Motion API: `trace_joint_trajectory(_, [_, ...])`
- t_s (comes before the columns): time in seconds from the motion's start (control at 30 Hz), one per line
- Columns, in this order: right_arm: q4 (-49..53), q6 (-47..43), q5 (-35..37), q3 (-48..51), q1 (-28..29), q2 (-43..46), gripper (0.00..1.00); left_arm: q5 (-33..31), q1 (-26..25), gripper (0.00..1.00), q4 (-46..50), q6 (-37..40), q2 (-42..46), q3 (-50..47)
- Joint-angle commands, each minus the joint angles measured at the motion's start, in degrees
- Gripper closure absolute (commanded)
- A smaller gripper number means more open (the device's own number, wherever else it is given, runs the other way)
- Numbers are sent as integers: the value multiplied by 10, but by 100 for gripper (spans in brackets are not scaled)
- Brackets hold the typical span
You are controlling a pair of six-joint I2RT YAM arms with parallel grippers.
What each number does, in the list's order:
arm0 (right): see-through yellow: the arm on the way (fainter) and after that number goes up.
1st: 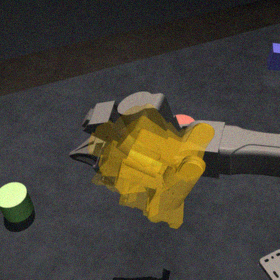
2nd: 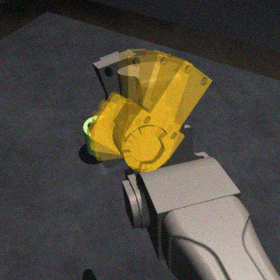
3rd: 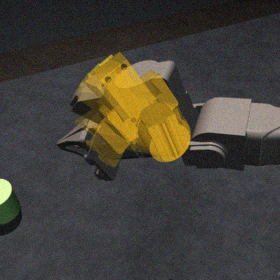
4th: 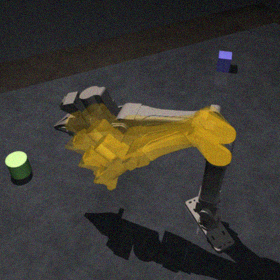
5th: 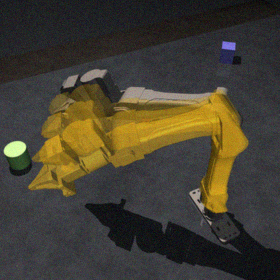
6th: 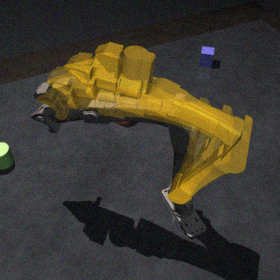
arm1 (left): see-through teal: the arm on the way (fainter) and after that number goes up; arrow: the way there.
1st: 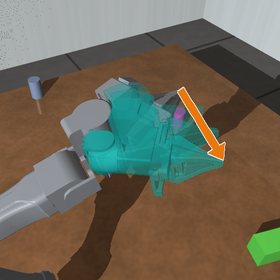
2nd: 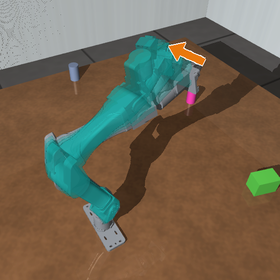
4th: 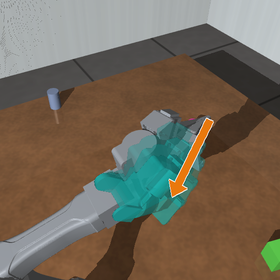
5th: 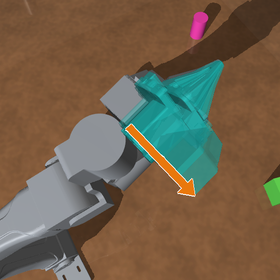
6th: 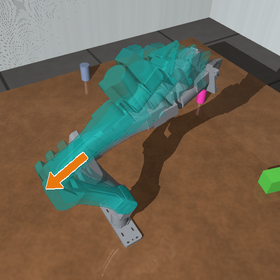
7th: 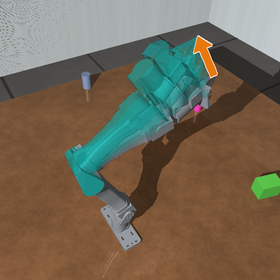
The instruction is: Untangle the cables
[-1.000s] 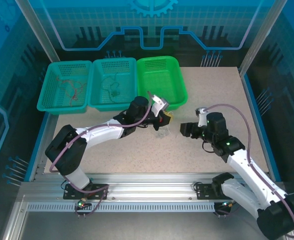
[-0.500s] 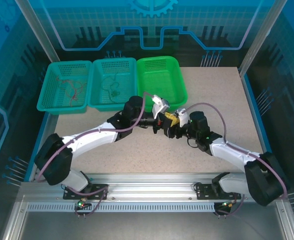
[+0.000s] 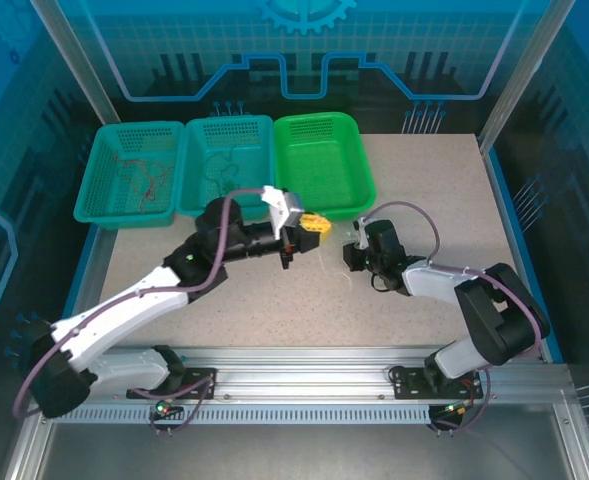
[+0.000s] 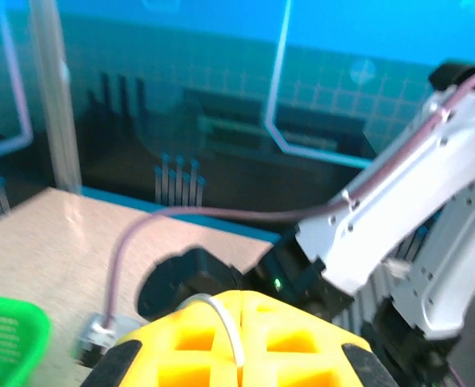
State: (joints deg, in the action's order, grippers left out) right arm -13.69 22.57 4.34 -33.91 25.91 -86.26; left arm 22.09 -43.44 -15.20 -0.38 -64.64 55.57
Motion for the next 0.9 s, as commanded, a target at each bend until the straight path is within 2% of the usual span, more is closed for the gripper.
trace_joint_trajectory(0.0, [39,26,42,-1,-9,-11,80,-104,7,100,21,22,41,28])
trace_joint_trajectory(0.17, [38,22,-2,2,-13,1,95,-141,46,100,54,15,19,88])
trace_joint_trajectory(0.3, [57,23,12,3,-16,18,97,-155,92,100,68,7,-7,156])
trace_joint_trajectory(0.4, [67,25,4,11,-25,27,100,-128,147,100,47,-30,-31,213])
trace_joint_trajectory(0.57, [78,30,-37,23,-27,71,100,-85,187,100,79,-32,-153,360])
trace_joint_trajectory(0.87, [178,43,-46,29,-26,259,100,-101,227,100,84,-34,-378,534])
